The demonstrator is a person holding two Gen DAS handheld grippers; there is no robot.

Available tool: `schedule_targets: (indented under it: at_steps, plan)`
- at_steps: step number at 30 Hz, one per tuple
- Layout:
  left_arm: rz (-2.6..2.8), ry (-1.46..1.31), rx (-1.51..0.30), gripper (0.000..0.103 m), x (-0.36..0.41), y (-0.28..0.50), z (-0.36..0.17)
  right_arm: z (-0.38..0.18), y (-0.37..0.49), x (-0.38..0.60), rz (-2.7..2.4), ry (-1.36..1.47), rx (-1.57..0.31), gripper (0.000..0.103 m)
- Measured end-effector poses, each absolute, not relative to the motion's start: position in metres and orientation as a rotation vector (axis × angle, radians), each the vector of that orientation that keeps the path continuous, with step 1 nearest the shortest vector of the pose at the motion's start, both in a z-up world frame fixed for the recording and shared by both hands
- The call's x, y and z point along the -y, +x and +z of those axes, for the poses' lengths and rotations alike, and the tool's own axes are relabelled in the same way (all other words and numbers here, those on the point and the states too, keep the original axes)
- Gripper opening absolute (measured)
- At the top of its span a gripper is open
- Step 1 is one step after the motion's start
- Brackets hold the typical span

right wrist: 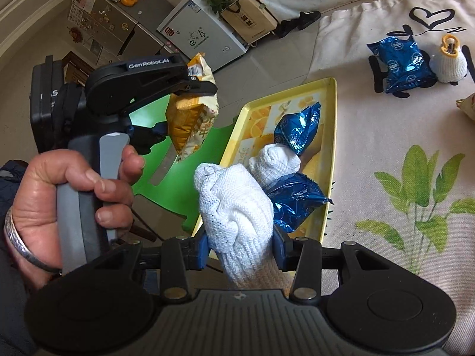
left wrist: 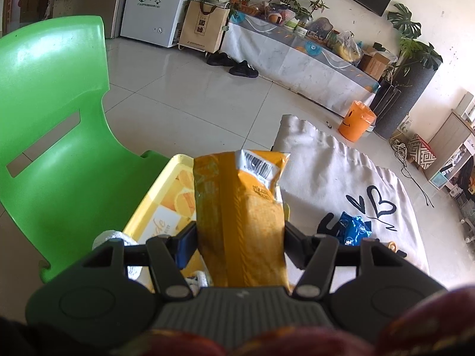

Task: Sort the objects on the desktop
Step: 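Carry the yellow bag and glove onto the yellow tray and open both grippers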

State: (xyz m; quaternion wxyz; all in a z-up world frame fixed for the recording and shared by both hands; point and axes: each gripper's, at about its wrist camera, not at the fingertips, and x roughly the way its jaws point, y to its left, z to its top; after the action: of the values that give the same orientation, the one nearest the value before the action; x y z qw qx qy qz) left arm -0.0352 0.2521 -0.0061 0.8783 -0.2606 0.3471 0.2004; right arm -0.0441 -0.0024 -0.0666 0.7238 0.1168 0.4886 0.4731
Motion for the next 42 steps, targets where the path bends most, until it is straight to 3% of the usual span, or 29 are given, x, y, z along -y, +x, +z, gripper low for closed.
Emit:
schedule_targets:
  at_steps: [13,14,16,19,25,36,42]
  plan:
    - [0.520,-0.651,-0.715,0.059,-0.292,-0.029,-0.013,-0.093,-0.033,-0.078,1.168,0.234,-1.074,0.045]
    - [0.523,-0.653,-0.713,0.061,-0.294,-0.029,-0.013,-0.095,-0.031,-0.082,1.161,0.241,-1.076,0.046]
    - [0.538,-0.654,-0.709,0.079,-0.294,-0.029,-0.012,-0.098,-0.025,-0.085,1.127,0.258,-1.086,0.058]
    - [0.561,-0.666,-0.673,0.092,-0.296,-0.032,-0.008,-0.095,-0.020,-0.081,1.098,0.251,-1.068,0.069]
    - [0.573,-0.685,-0.666,0.102,-0.295,-0.031,-0.005,-0.083,-0.017,-0.070,1.068,0.206,-1.026,0.076]
    - [0.505,-0.625,-0.691,0.102,-0.272,-0.020,-0.007,-0.061,-0.022,-0.028,0.940,0.149,-0.914,0.090]
    - [0.459,-0.559,-0.702,0.102,-0.253,-0.016,-0.007,-0.054,-0.026,0.005,0.844,0.133,-0.910,0.092]
